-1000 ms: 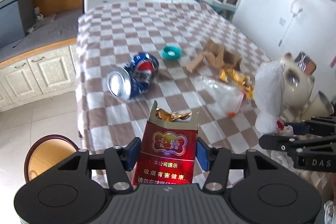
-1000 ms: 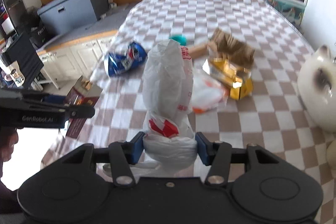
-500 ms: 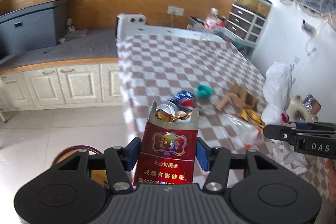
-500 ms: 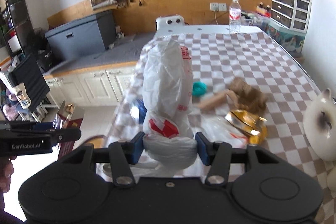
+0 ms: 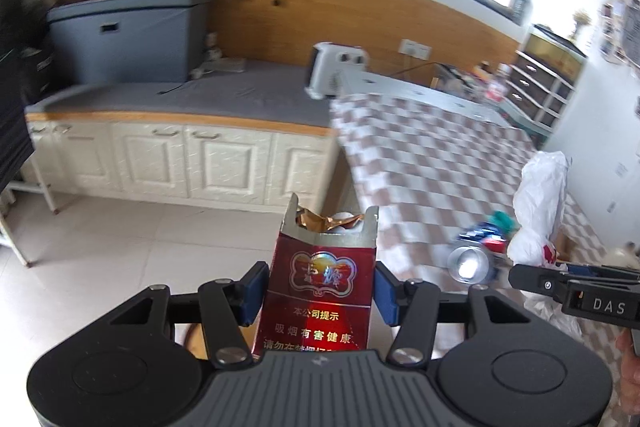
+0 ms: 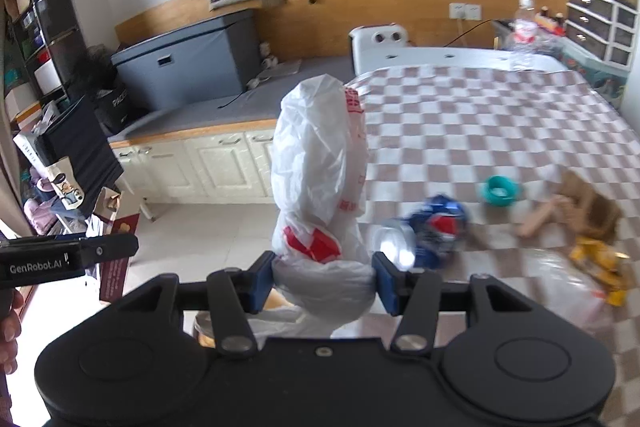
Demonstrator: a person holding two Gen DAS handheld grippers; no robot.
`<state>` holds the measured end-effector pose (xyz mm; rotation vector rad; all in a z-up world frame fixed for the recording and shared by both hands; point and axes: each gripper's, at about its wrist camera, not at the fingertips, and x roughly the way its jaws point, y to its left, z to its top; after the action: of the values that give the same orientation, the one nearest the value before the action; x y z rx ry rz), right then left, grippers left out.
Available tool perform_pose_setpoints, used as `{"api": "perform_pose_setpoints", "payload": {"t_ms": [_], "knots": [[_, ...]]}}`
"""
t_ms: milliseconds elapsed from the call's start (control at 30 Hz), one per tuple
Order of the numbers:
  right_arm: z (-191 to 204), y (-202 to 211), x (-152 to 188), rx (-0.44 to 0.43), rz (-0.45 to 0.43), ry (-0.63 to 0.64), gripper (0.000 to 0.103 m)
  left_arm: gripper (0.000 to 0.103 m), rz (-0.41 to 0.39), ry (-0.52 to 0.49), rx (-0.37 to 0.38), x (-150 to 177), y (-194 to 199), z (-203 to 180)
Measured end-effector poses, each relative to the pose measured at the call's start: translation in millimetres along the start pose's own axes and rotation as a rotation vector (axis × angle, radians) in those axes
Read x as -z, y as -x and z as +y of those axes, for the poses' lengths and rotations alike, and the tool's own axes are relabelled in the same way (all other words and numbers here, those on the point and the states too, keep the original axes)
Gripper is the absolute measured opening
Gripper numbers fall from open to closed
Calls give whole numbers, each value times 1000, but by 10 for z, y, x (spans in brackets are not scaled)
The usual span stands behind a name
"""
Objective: Collect trash
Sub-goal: 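Carry the red box in the left tool while the right tool carries the white bag to the wastebasket, then open the left tool and the right tool to drop both items into the wastebasket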
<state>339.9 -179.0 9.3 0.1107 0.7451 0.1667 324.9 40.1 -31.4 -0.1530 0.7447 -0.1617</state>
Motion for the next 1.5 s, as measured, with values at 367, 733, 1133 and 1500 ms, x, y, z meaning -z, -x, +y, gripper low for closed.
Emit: {"api": "perform_pose_setpoints", "payload": {"t_ms": [367, 733, 1133, 1500], "knots": [[719, -1056, -57, -77, 134, 37, 53, 55, 109, 103, -66, -19, -560, 943], [966, -2260, 224, -99, 335, 69, 53, 55, 277, 201, -62, 175, -1508, 1360], [942, -3457, 918, -96, 608, 32, 54, 55, 498, 306, -102, 833, -2458, 1533], [1248, -4034, 1386, -76, 726, 406, 54, 55, 576, 428, -141, 1162, -2568, 1736]]}}
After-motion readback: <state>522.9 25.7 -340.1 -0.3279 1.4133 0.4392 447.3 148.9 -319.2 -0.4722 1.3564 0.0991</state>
